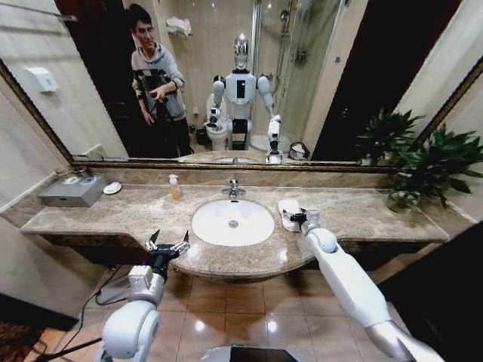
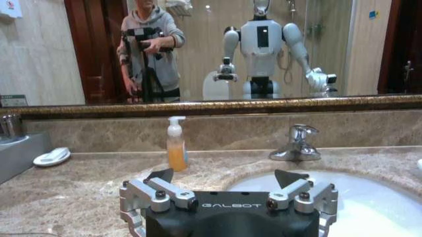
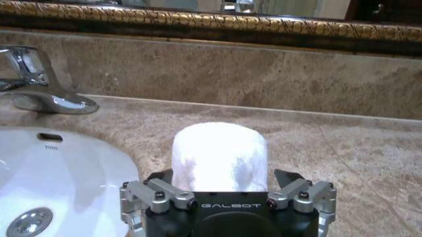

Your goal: Pick up the towel from the sink counter and wipe the mirror surface.

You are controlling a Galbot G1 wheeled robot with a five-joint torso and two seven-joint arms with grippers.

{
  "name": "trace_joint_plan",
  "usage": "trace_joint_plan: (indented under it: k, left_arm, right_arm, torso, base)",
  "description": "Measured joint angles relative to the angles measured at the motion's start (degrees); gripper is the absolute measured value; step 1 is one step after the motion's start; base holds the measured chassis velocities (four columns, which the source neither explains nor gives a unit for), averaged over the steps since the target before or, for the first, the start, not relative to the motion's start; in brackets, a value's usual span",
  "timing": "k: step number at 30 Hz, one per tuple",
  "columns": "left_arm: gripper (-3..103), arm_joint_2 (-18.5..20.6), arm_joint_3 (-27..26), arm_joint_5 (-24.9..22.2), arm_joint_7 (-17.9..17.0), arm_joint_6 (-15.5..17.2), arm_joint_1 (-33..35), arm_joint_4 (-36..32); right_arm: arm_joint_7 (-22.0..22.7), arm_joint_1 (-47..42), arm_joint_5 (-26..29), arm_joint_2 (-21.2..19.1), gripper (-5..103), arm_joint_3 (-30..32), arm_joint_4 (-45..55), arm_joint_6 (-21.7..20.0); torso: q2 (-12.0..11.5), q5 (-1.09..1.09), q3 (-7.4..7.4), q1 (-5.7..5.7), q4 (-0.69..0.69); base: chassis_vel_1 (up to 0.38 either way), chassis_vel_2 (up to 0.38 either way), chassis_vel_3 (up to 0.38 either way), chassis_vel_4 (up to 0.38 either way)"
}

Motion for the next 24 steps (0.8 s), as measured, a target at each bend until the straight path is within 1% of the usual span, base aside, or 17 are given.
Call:
trace_joint_plan:
  k: [2,3,4,6,7,9,11,13,14,17,18,19,20,21,23,24]
  left_arm:
    - [100,0.00,0.00,0.00,0.00,0.00,0.00,0.00]
    - [100,0.00,0.00,0.00,0.00,0.00,0.00,0.00]
    - [100,0.00,0.00,0.00,0.00,0.00,0.00,0.00]
    - [100,0.00,0.00,0.00,0.00,0.00,0.00,0.00]
    - [100,0.00,0.00,0.00,0.00,0.00,0.00,0.00]
    - [100,0.00,0.00,0.00,0.00,0.00,0.00,0.00]
    - [100,0.00,0.00,0.00,0.00,0.00,0.00,0.00]
    - [100,0.00,0.00,0.00,0.00,0.00,0.00,0.00]
    - [100,0.00,0.00,0.00,0.00,0.00,0.00,0.00]
    - [100,0.00,0.00,0.00,0.00,0.00,0.00,0.00]
    - [100,0.00,0.00,0.00,0.00,0.00,0.00,0.00]
    - [100,0.00,0.00,0.00,0.00,0.00,0.00,0.00]
    - [100,0.00,0.00,0.00,0.00,0.00,0.00,0.00]
    - [100,0.00,0.00,0.00,0.00,0.00,0.00,0.00]
    - [100,0.00,0.00,0.00,0.00,0.00,0.00,0.00]
    - [100,0.00,0.00,0.00,0.00,0.00,0.00,0.00]
  right_arm:
    - [-0.01,-0.23,0.04,-0.04,100,0.00,-0.01,0.02]
    - [-0.04,-0.41,0.03,-0.08,103,0.00,-0.01,0.02]
    - [-0.04,-0.41,0.03,-0.08,103,0.00,-0.01,0.02]
    - [-0.30,-0.70,-0.32,-0.03,97,0.00,-0.16,0.16]
    - [-0.30,-0.70,-0.32,-0.03,97,0.00,-0.16,0.16]
    - [-0.54,-0.67,-0.47,0.16,87,0.00,-0.65,0.33]
    - [-0.62,-0.57,-0.49,0.21,87,0.01,-0.82,0.35]
    - [-0.89,-0.07,-0.68,0.33,76,-0.06,-1.33,0.42]
    - [-0.89,-0.07,-0.68,0.33,76,-0.06,-1.33,0.42]
    - [-1.13,0.58,-1.08,0.17,59,-1.08,-1.72,0.31]
    - [-1.13,0.58,-1.08,0.17,59,-1.08,-1.72,0.31]
    - [-1.69,0.71,-1.95,-0.13,54,-1.53,-1.80,0.27]
    - [-1.82,0.74,-2.18,-0.25,54,-1.68,-1.81,0.25]
    - [-2.29,0.97,-2.67,-1.37,42,-2.99,-1.69,-0.18]
    - [-2.41,1.15,-2.60,-1.94,42,-3.57,-1.50,-0.52]
    - [-2.50,1.43,-2.36,-2.71,37,-4.25,-1.20,-0.89]
  torso:
    - [0.00,0.00,0.00,0.00,0.00]
    - [0.00,0.00,0.00,0.00,0.00]
    - [0.00,0.00,0.00,0.00,0.00]
    - [0.00,-0.01,0.00,0.00,-0.01]
    - [0.00,-0.01,0.00,0.00,-0.01]
    - [0.00,0.00,0.00,0.00,-0.01]
    - [0.00,0.00,0.00,0.00,-0.01]
    - [0.00,0.00,0.00,0.00,-0.01]
    - [0.00,0.00,0.00,0.00,-0.01]
    - [0.00,0.00,0.00,0.00,0.00]
    - [0.00,0.00,0.00,0.00,0.00]
    - [0.00,0.00,0.00,0.00,0.00]
    - [0.00,0.00,0.00,0.00,0.00]
    - [0.00,0.00,0.00,0.00,0.00]
    - [0.00,0.00,0.00,0.00,-0.01]
    - [0.00,-0.01,0.00,0.00,0.00]
  base:
    - [0.000,0.000,0.000,0.000]
    - [0.000,0.000,0.000,0.000]
    - [0.000,0.000,0.000,0.000]
    - [0.000,0.000,0.000,0.000]
    - [0.000,0.000,0.000,0.000]
    - [0.000,0.000,0.000,0.000]
    - [0.000,0.000,0.000,0.000]
    - [0.000,0.000,0.000,0.000]
    - [0.000,0.000,0.000,0.000]
    - [0.000,0.000,0.000,0.000]
    - [0.000,0.000,0.000,0.000]
    - [0.000,0.000,0.000,0.000]
    - [0.000,0.000,0.000,0.000]
    - [0.000,0.000,0.000,0.000]
    - [0.000,0.000,0.000,0.000]
    - [0.000,0.000,0.000,0.000]
